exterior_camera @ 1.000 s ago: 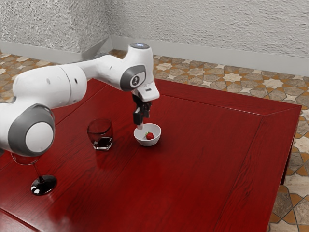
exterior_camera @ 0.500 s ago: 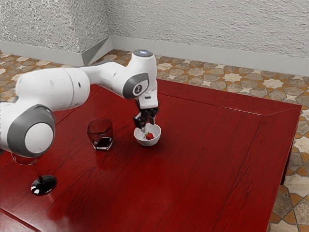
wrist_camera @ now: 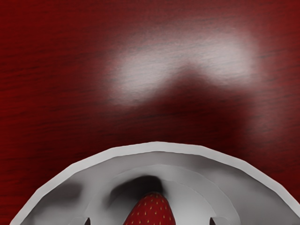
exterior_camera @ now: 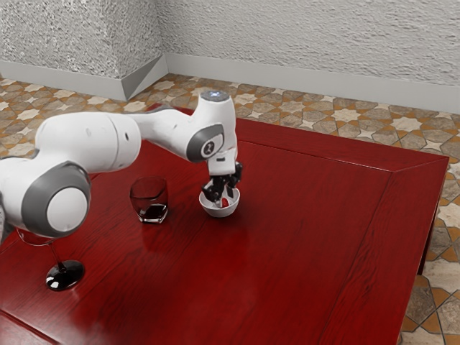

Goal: Take strawberry from the bowl

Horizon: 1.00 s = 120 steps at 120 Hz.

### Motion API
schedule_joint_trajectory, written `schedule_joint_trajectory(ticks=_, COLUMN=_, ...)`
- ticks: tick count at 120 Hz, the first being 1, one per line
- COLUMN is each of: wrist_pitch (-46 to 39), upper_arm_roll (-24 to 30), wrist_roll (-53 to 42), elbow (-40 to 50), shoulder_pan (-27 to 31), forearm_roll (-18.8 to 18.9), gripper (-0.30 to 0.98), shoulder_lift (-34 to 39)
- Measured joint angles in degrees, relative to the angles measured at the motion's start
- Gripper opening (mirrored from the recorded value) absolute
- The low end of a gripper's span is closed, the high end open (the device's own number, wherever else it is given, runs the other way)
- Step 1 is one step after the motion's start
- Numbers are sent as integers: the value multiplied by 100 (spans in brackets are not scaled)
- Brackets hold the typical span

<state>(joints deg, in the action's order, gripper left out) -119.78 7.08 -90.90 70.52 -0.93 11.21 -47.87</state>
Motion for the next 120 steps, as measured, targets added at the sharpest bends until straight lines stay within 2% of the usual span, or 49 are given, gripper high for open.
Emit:
schedule_joint_trajectory(ticks=23, wrist_pitch=-138, upper_arm_roll=-4, wrist_roll=-132, elbow=-24, shoulder_pan=17, forearm_roll=-13, gripper=29, shoulder_lift=-177)
schedule_joint_trajectory(ticks=38, wrist_pitch=-196, upper_arm_roll=-17, wrist_roll=-240, elbow=-36, shoulder_pan=25, forearm_roll=-27, gripper=24, shoulder_lift=-237)
schedule_joint_trajectory(ticks=46, wrist_pitch=-228, upper_arm_roll=-25, wrist_roll=-297, elbow=-41, shoulder_pan=30, forearm_roll=-21, gripper=34, shoulder_lift=-279)
schedule_joint_trajectory(ticks=52, wrist_pitch=-244, upper_arm_roll=-32, wrist_roll=-342, elbow=-43, shoulder_pan=30, forearm_roll=-13, gripper=35, shoulder_lift=-291)
schedule_joint_trajectory(ticks=58, wrist_pitch=-262, upper_arm_roll=-37, wrist_roll=-364, elbow=-20, shoulder_pan=30, forearm_roll=-12, gripper=29, shoulder_lift=-262)
schedule_joint_trajectory(ticks=64, wrist_pitch=-278, upper_arm_roll=-47, wrist_roll=-365, elbow=12, shoulder_pan=22, forearm_roll=-13, gripper=15, shoulder_lift=-198)
schedule_joint_trajectory(ticks=80, wrist_pitch=-290, upper_arm_roll=-66, wrist_roll=-349, elbow=89, shoulder_pan=5, forearm_roll=-5, gripper=10, shoulder_lift=0)
schedule_joint_trajectory(ticks=90, wrist_pitch=-259, upper_arm_roll=-66, wrist_roll=-331, elbow=355, shoulder_pan=-35, forearm_roll=-6, gripper=7, shoulder_lift=544)
schedule_joint_trajectory(ticks=105, wrist_pitch=-170, upper_arm_roll=-62, wrist_roll=-265, elbow=756, shoulder_pan=-497, forearm_roll=-33, gripper=4, shoulder_lift=1431)
schedule_joint_trajectory(ticks=120, wrist_pitch=-99, upper_arm_roll=-26, wrist_roll=-181, elbow=754, shoulder_pan=-1184, forearm_roll=-318, gripper=2, shoulder_lift=1530)
